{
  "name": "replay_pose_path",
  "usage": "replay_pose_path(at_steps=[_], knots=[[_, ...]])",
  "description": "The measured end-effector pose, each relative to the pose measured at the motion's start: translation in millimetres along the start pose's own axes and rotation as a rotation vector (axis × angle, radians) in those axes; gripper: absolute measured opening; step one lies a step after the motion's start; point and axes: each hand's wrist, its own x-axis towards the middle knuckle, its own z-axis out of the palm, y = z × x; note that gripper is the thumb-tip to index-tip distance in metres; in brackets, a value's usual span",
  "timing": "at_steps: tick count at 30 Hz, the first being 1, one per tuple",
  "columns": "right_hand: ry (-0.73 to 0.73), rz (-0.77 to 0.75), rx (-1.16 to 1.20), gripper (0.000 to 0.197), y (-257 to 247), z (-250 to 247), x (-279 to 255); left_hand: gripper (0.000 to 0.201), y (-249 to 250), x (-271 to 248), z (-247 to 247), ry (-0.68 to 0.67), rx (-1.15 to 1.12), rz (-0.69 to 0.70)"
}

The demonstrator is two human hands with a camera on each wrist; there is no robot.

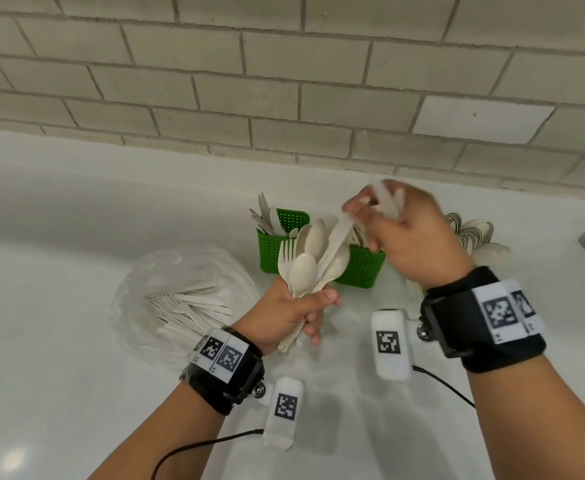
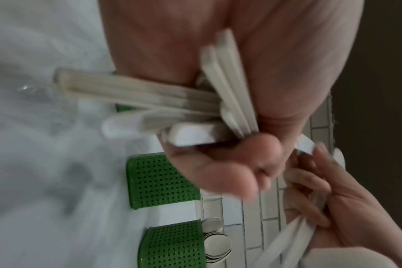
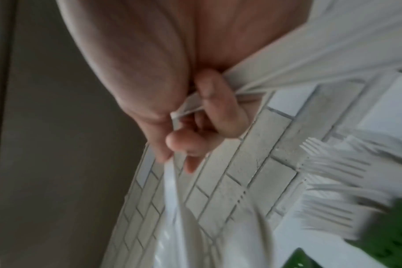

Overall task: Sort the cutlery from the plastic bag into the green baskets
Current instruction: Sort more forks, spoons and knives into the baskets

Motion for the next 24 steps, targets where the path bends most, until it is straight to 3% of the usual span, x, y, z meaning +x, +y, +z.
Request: replay_pose_path(at_steps=[3, 6, 9, 11, 16, 18, 21, 24], knots=[[0.256, -0.03, 0.348, 0.01, -6, -18, 5, 0.014, -3, 0, -5, 0.007, -0.153, -0.019], [0.428, -0.105, 0.37, 0.008, 0, -32, 5, 0.014, -7, 3, -13, 0.045, -0.279, 0.001], [0.364, -0.101, 0.297, 0.007, 15, -18, -2, 0.017, -7, 8, -13, 0.106, -0.326, 0.021], [0.304, -0.045, 0.278, 0.006, 28, 3, -8, 0.022, -3, 10, -7, 0.122, -0.233, 0.039], [0.336, 0.088, 0.353, 0.011, 52, 44, -17, 0.02, -6, 14, 11, 0.118, 0.028, 0.095], [0.263, 0.171, 0.411, 0.016, 52, 52, -23, 0.018, -11, 15, 12, 0.171, 0.068, 0.137], [0.113, 0.29, 0.549, 0.011, 53, 59, -33, 0.037, -17, 13, 9, 0.181, 0.064, 0.188], [0.051, 0.245, 0.337, 0.029, 60, 60, -34, 0.026, -22, 11, 7, 0.17, 0.014, 0.202]])
